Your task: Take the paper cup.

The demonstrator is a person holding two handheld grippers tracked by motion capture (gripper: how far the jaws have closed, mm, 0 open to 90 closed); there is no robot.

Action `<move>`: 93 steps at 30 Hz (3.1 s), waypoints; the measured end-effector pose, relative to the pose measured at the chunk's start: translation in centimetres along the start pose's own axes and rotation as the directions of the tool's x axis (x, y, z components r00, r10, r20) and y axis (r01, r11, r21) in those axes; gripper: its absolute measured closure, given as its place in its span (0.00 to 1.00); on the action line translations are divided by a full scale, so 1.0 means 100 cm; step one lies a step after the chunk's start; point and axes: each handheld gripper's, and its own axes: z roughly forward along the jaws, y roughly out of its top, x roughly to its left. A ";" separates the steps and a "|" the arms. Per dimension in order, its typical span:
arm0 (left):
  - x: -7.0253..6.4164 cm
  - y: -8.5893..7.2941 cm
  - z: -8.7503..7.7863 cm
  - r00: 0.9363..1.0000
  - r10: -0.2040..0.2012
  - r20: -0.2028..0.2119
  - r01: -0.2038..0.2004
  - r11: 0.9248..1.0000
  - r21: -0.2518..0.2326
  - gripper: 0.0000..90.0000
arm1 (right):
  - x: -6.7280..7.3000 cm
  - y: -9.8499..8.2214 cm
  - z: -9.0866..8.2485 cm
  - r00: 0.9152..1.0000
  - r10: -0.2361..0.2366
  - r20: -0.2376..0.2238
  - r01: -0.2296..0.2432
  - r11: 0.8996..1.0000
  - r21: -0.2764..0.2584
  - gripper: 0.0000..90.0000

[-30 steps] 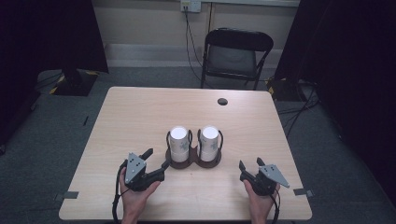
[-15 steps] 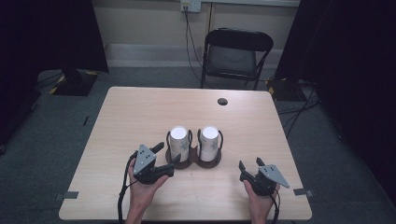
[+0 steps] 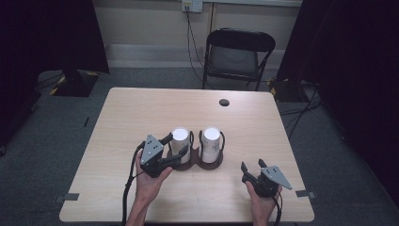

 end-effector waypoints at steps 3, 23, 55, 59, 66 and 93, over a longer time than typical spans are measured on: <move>0.000 0.005 0.003 1.000 0.001 0.017 -0.001 1.000 -0.016 0.37 | 0.000 0.000 0.000 1.000 -0.003 0.001 0.003 1.000 0.001 0.33; -0.007 0.025 0.045 0.992 0.001 0.127 0.002 1.000 -0.018 0.22 | 0.002 0.000 0.000 1.000 -0.021 -0.021 0.021 1.000 -0.001 0.32; -0.024 0.022 0.106 0.989 0.017 0.150 -0.036 0.992 0.119 0.24 | 0.002 0.000 0.000 0.999 -0.026 -0.040 0.026 1.000 -0.003 0.31; -0.023 0.018 0.110 0.989 0.020 0.145 -0.041 0.989 0.140 0.26 | 0.002 0.000 0.000 0.999 -0.026 -0.041 0.026 1.000 -0.002 0.31; -0.027 0.012 0.115 0.988 0.046 0.146 -0.071 0.983 0.171 0.27 | 0.002 0.000 0.000 0.999 -0.024 -0.041 0.024 1.000 -0.004 0.31; -0.029 0.018 0.116 0.992 0.064 0.112 -0.080 0.986 0.143 0.39 | 0.001 0.000 0.000 0.999 -0.011 -0.035 0.010 1.000 -0.004 0.32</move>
